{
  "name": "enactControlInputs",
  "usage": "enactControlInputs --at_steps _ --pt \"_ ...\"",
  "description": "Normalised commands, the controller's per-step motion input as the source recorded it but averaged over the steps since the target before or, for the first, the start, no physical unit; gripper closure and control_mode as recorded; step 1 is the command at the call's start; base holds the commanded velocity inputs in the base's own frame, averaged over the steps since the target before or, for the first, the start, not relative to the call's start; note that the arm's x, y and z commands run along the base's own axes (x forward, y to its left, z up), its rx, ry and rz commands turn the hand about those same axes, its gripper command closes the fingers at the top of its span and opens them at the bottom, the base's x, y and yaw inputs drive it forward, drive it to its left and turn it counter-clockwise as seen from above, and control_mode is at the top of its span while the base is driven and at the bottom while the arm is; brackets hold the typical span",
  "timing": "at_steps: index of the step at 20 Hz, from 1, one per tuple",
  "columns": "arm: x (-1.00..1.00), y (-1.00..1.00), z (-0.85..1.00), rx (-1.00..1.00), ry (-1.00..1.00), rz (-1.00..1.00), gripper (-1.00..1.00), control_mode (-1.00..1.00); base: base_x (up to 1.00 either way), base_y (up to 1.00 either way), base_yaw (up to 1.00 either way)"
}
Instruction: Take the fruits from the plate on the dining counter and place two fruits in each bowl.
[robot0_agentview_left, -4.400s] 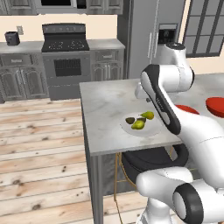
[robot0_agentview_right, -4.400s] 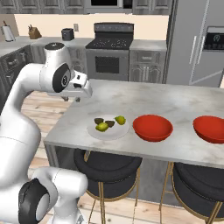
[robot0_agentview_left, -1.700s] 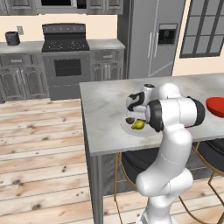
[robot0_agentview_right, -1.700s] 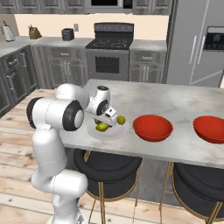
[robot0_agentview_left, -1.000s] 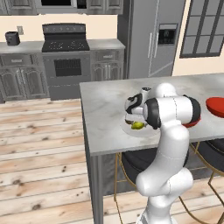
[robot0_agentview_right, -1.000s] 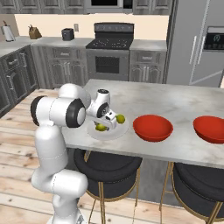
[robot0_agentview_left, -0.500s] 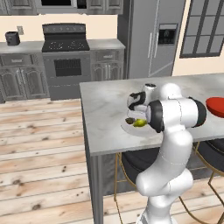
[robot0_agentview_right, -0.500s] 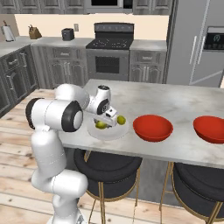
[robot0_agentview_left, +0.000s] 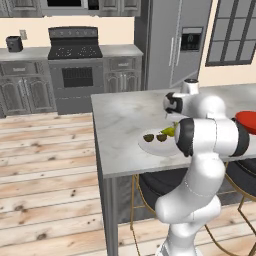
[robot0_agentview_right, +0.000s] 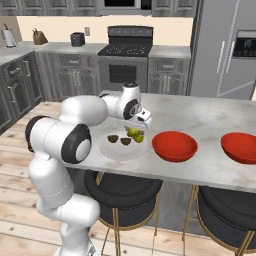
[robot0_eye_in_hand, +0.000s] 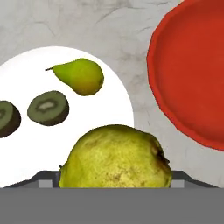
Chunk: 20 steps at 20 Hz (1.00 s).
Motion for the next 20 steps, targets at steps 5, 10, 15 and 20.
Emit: enactControlInputs --at_steps 5,10,15,20 --pt "0.05 -1.00 0.20 -0.15 0.00 0.00 1.00 -1.00 0.00 0.00 0.00" --pt "0.14 -1.00 -0.32 0.00 0.02 0.00 1.00 -1.00 0.00 0.00 0.00" --pt "0.25 -0.92 -0.22 0.08 0.05 -0.01 1.00 -1.00 0.00 0.00 0.00" --pt "0.23 -0.76 -0.23 0.08 0.03 -0.01 1.00 -1.00 0.00 0.00 0.00"
